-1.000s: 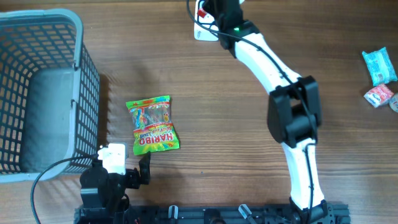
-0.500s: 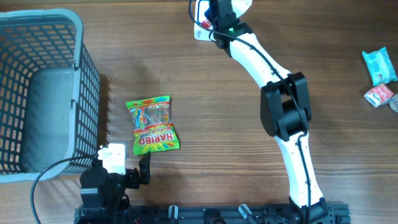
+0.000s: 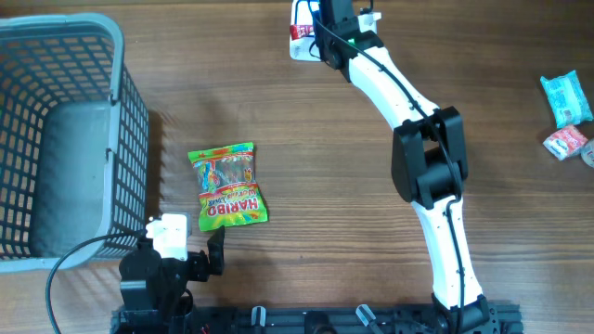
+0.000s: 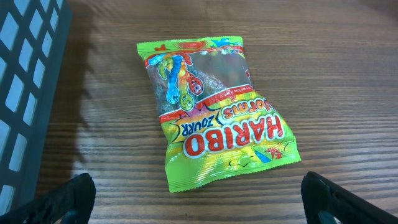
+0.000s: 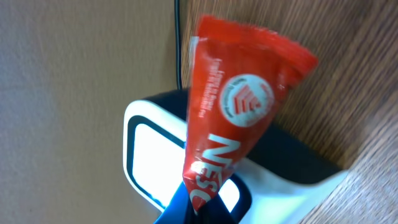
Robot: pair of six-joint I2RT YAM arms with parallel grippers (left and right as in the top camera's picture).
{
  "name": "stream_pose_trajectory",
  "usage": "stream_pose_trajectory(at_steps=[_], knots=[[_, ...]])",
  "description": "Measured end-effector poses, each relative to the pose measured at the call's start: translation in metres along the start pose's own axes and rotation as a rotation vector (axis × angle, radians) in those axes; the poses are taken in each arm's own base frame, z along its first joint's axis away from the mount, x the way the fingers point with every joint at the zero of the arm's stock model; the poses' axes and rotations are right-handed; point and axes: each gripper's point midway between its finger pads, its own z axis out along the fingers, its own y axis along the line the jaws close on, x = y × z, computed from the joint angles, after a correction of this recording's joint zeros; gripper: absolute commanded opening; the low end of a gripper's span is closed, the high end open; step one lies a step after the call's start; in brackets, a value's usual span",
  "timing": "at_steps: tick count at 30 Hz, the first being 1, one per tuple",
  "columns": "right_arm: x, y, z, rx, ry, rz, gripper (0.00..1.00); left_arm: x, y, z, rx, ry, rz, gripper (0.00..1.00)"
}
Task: Scan the item barcode
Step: 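Carry the Nescafe stick to the right edge and release it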
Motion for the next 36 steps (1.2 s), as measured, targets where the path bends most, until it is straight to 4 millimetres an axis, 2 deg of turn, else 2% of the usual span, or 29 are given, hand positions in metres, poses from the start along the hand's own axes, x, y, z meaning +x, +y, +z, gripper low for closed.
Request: stream_pose_trajectory(at_steps=[3, 4, 6, 7, 11, 13, 15, 16, 18, 20, 21, 22, 24, 26, 28, 29, 30, 32, 33, 34, 36], knots=[[-0.004, -0.004, -0.006, 0.055, -0.011, -0.001, 0.05, 0.000, 0.000, 0.000, 0.000, 0.000, 0.000, 1.00], [-0.015, -0.015, -0.014, 0.138, -0.033, -0.056, 0.05, 0.000, 0.000, 0.000, 0.000, 0.000, 0.000, 1.00], [-0.040, -0.020, -0.028, 0.227, -0.076, -0.135, 0.04, 0.000, 0.000, 0.000, 0.000, 0.000, 0.000, 1.00], [-0.058, -0.027, -0.038, 0.291, -0.099, -0.189, 0.05, 0.000, 0.000, 0.000, 0.000, 0.000, 0.000, 1.00], [-0.174, -0.046, -0.097, 0.530, -0.174, -0.456, 0.05, 0.000, 0.000, 0.000, 0.000, 0.000, 0.000, 1.00], [-0.226, -0.076, -0.131, 0.715, -0.126, -0.648, 0.05, 0.000, 0.000, 0.000, 0.000, 0.000, 0.000, 1.00], [-0.268, -0.111, -0.148, 0.863, -0.048, -0.790, 0.05, 0.000, 0.000, 0.000, 0.000, 0.000, 0.000, 1.00], [-0.294, -0.139, -0.155, 0.949, 0.014, -0.857, 0.05, 0.000, 0.000, 0.000, 0.000, 0.000, 0.000, 1.00], [-0.326, -0.178, -0.160, 1.024, 0.068, -0.866, 0.05, 0.000, 0.000, 0.000, 0.000, 0.000, 0.000, 1.00], [-0.367, -0.230, -0.171, 1.102, 0.099, -0.818, 0.05, 0.000, 0.000, 0.000, 0.000, 0.000, 0.000, 1.00], [-0.377, -0.246, -0.177, 1.130, 0.105, -0.789, 0.13, 0.000, 0.000, 0.000, 0.000, 0.000, 0.000, 1.00], [-0.387, -0.261, -0.186, 1.159, 0.113, -0.751, 0.28, 0.000, 0.000, 0.000, 0.000, 0.000, 0.000, 1.00], [-0.401, -0.278, -0.203, 1.192, 0.115, -0.676, 1.00, 0.000, 0.000, 0.000, 0.000, 0.000, 0.000, 1.00], [-0.400, -0.277, -0.207, 1.176, 0.119, -0.648, 1.00, 0.000, 0.000, 0.000, 0.000, 0.000, 0.000, 1.00], [-0.389, -0.258, -0.210, 1.139, 0.117, -0.663, 1.00, 0.000, 0.000, 0.000, 0.000, 0.000, 0.000, 1.00], [-0.369, -0.223, -0.218, 1.074, 0.102, -0.700, 1.00, 0.000, 0.000, 0.000, 0.000, 0.000, 0.000, 1.00], [-0.353, -0.204, -0.221, 1.031, 0.108, -0.723, 1.00, 0.000, 0.000, 0.000, 0.000, 0.000, 0.000, 1.00], [-0.299, -0.167, -0.223, 0.902, 0.194, -0.770, 1.00, 0.000, 0.000, 0.000, 0.000, 0.000, 0.000, 1.00], [-0.264, -0.148, -0.218, 0.817, 0.252, -0.807, 1.00, 0.000, 0.000, 0.000, 0.000, 0.000, 0.000, 1.00], [-0.208, -0.129, -0.207, 0.685, 0.383, -0.853, 1.00, 0.000, 0.000, 0.000, 0.000, 0.000, 0.000, 1.00], [-0.124, -0.122, -0.190, 0.538, 0.577, -0.933, 1.00, 0.000, 0.000, 0.000, 0.000, 0.000, 0.000, 1.00]])
